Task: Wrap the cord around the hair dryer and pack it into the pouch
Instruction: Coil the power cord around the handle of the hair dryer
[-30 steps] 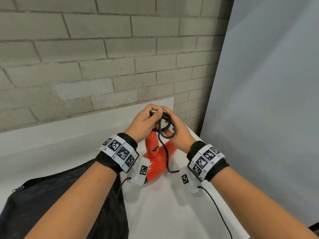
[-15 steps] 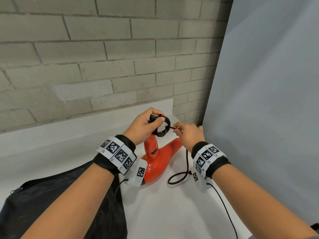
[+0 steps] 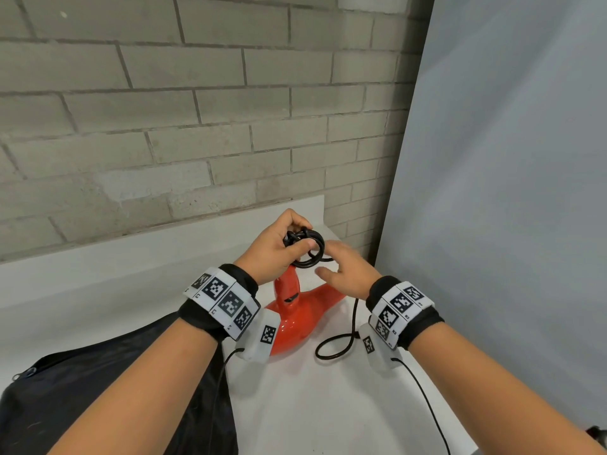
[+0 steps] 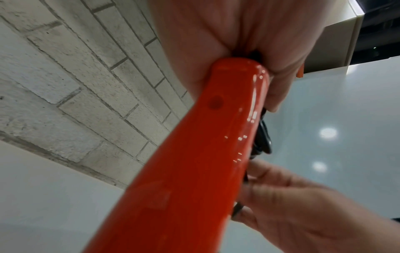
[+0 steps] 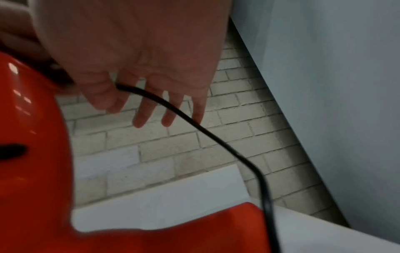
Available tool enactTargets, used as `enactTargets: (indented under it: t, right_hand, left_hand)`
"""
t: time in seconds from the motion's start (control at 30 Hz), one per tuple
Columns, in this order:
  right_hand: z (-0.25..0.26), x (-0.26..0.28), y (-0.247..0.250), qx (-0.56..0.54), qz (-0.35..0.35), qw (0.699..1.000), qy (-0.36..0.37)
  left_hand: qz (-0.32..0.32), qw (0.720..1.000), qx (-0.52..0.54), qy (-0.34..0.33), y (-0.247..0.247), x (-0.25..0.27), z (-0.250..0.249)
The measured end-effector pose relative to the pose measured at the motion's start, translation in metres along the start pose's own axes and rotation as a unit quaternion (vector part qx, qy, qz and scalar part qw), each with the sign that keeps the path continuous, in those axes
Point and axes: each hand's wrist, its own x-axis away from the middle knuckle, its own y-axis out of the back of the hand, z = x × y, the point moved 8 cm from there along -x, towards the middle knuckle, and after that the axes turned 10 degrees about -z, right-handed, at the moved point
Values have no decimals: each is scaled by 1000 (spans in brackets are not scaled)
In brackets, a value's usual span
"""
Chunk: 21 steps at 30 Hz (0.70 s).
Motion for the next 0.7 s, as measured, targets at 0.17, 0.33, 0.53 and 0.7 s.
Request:
enactTargets:
  t: [0.17,0.33,0.53,0.7]
  right_hand:
    - [15,4,1,-116,-5,993,-15]
    - [12,-10,12,-114,-55,991,-48]
    - [23,-18,30,-79,-68,994,-32]
    - [33,-20,45,-60,-92,994,-20]
  left_hand:
    - [0,1000,12,15,5,0,2]
    - [28,998,53,31,1,4,-1]
    - [60,990,111,61,-4,5,0]
    - [56,992,103,42,1,5,1]
